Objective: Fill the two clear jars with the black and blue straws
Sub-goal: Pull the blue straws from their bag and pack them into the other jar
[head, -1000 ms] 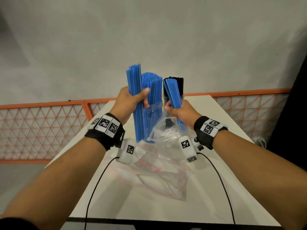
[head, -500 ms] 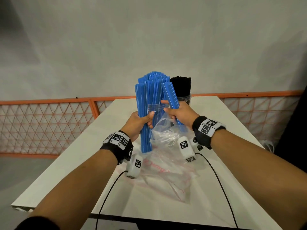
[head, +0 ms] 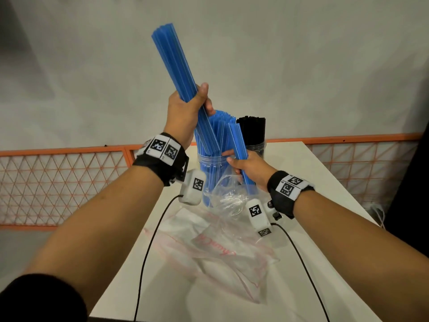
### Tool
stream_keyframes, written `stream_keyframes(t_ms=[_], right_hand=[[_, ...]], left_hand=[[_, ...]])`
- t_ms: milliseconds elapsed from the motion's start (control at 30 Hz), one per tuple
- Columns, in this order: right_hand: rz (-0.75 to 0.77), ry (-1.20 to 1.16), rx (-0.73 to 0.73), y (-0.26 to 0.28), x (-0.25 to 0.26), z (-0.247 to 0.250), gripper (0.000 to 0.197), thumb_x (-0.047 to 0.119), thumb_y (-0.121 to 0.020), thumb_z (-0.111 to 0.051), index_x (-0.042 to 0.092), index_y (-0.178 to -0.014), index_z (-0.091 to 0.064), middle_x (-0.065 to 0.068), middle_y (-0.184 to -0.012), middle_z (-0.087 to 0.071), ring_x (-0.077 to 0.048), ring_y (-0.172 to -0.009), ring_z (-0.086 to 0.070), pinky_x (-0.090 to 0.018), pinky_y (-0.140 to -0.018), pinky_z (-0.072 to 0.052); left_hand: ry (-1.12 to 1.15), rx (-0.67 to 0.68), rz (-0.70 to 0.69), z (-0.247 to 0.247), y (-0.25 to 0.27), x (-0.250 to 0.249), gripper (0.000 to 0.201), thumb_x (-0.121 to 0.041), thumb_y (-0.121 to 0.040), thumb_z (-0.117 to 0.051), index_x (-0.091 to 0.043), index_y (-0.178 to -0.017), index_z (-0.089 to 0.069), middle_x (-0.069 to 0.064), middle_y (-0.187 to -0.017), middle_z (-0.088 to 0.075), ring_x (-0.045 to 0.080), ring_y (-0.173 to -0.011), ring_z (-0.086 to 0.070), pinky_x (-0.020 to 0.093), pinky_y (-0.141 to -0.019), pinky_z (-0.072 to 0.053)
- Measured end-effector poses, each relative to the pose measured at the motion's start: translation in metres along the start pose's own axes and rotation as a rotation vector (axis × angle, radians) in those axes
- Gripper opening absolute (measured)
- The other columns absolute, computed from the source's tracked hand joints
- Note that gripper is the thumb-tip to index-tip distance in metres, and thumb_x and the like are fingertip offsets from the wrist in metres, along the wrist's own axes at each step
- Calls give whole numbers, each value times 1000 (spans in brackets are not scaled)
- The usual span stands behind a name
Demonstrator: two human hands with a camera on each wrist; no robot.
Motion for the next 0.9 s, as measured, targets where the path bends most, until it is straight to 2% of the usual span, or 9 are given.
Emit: stream_keyframes(t_ms=[200,300,367,467,567,667,733,800,900], right_hand=[[-30,-34,21,-3,-3,1,21,15,-97,-55,15,-116,-63,0,-66,-47,-12,-58,-45,-26,-56,-46],[-37,-38,17,-3,-3,0,20,16,-97,-56,15,-115,-64,1,-67,-48,-12,-58,-46,-25,-55,-46],[-35,-39,10,-2,-3,1,21,17,-97,-57,14,-117,-64,2,-69,-51,-11,-59,-48,-25,-55,-46],[-33,-24,1,1,-3,1,24,20,-97,-57,16,-119,-64,5,-75,-58,-9,-61,-51,-23,-55,-47],[17,-28,-22,7,3,1,23,21,-97,-56,19,-119,-64,-2,-86,-59,-15,-60,-49,-27,-57,-48],[69,-70,-137,14,6,14,18,18,-98,-56,18,-112,-66,5,-92,-60,-30,-76,-51,-39,-67,-51],[74,-113,-167,18,3,22,15,15,-97,-56,13,-106,-67,5,-79,-55,-27,-68,-45,-31,-60,-47],[78,-116,-175,23,3,27,13,14,-97,-55,12,-102,-67,2,-73,-52,-18,-63,-43,-24,-56,-45],[74,-112,-180,27,2,33,16,14,-97,-54,5,-103,-65,-12,-85,-54,-26,-75,-48,-34,-70,-48]], left_hand=[[-90,-63,-47,-7,2,15,19,-27,-97,-62,-11,-88,-56,5,-59,-60,21,-59,-60,34,-66,-53],[-186,-59,-58,-10,9,29,22,-29,-96,-63,-12,-84,-58,1,-62,-62,12,-60,-61,23,-66,-52],[-282,-60,-70,-14,9,32,27,-35,-92,-68,-10,-88,-60,-2,-72,-63,5,-68,-62,21,-67,-51],[-487,-118,-95,-13,3,31,42,-48,-84,-71,-14,-103,-56,4,-99,-59,22,-97,-61,35,-82,-52],[-494,-84,21,-13,-5,43,51,-43,-83,-73,-9,-115,-55,13,-112,-63,31,-103,-63,49,-90,-53],[-628,-39,105,-13,-8,52,51,-43,-81,-75,-9,-114,-55,11,-111,-65,30,-100,-64,49,-88,-54],[-661,-72,128,-10,-11,50,54,-41,-76,-77,-10,-112,-54,8,-108,-64,28,-98,-64,49,-87,-55],[-641,-105,156,-7,-19,42,51,-36,-72,-78,-9,-108,-55,7,-102,-65,27,-92,-66,49,-84,-57],[-574,-108,189,-12,-33,28,31,-35,-73,-77,-17,-88,-57,1,-85,-63,25,-82,-67,50,-82,-58]])
Point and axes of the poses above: each hand's wrist, its own y-axis away from the middle knuckle, its own z-axis out of the back of the hand, x = y × z, the point moved 9 cm from there along -y, towards the middle knuckle
